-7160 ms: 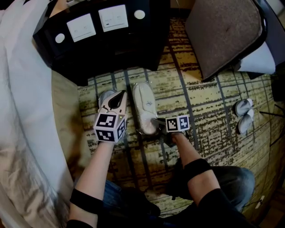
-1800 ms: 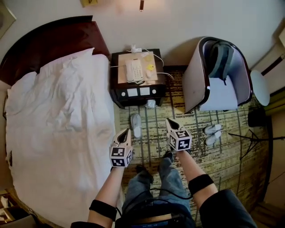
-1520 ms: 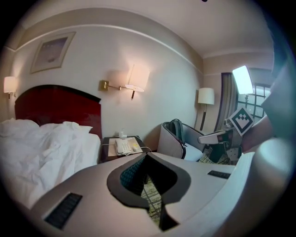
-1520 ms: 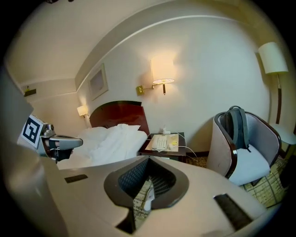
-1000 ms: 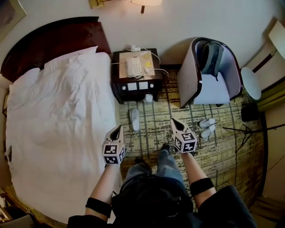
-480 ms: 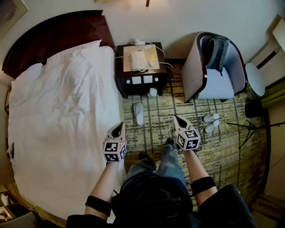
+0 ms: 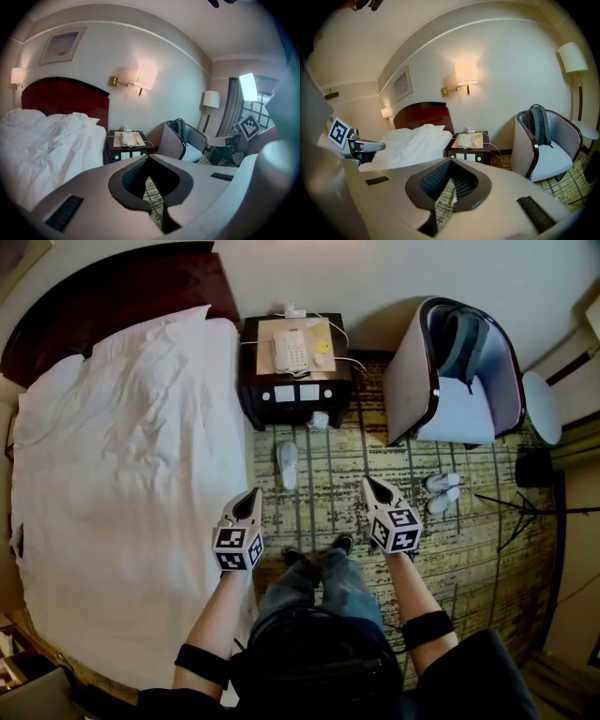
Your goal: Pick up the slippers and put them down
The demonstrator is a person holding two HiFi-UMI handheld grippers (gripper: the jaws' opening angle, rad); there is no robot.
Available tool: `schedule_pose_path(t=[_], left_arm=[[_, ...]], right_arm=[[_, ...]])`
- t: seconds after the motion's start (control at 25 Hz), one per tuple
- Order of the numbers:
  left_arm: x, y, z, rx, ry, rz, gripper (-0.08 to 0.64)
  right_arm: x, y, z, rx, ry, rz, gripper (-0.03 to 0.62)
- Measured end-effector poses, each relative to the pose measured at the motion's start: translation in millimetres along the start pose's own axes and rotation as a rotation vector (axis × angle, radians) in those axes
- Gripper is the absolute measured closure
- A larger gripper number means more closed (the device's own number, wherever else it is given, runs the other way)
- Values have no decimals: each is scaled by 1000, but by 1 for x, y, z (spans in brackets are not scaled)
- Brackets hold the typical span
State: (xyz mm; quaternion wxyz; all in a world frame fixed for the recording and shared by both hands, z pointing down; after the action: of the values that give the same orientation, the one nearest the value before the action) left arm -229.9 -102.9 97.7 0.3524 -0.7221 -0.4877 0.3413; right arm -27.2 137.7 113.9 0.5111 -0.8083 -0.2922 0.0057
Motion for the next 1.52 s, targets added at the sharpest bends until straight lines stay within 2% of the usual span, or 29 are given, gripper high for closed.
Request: schedule_pose_path(t=[0.16, 0.32, 0.48, 0.72, 0.88, 1.16, 1.4, 1.52], left_arm=[[9, -9, -25, -31, 7, 46, 558], [15, -22, -52, -59, 46, 122, 558], [13, -39, -89, -93, 42, 176, 558], [-7, -86, -153, -183, 18, 300, 558], [-32, -128, -211, -235, -5, 337, 538], [-64, -230, -303, -365, -64, 402, 404], [-101, -317, -371, -432, -64, 480, 287], [-120, -357, -404, -465, -67, 496, 259]], right_arm=[[17, -3, -16, -21, 34, 8, 589], [33, -9, -37, -49, 93, 17, 589], [45, -19, -68, -78, 145, 47, 589], [64, -38, -118, -88, 146, 32, 589], [81, -59, -165, -86, 126, 19, 589], [107, -126, -255, -98, 121, -13, 589], [130, -190, -329, -102, 131, -28, 589], [146, -220, -362, -102, 130, -32, 589]])
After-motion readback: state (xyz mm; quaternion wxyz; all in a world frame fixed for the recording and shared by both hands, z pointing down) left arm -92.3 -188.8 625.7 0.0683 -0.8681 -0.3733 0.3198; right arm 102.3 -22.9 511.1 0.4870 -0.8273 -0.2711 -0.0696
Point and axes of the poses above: the fingertips, and each gripper's own axes: z backward along the fingers, x to its right, y out of its top, the point moved 6 cm from there along z, backward along the fingers, and after that the axes turned 3 degrees about y, right-handed, at the moved point
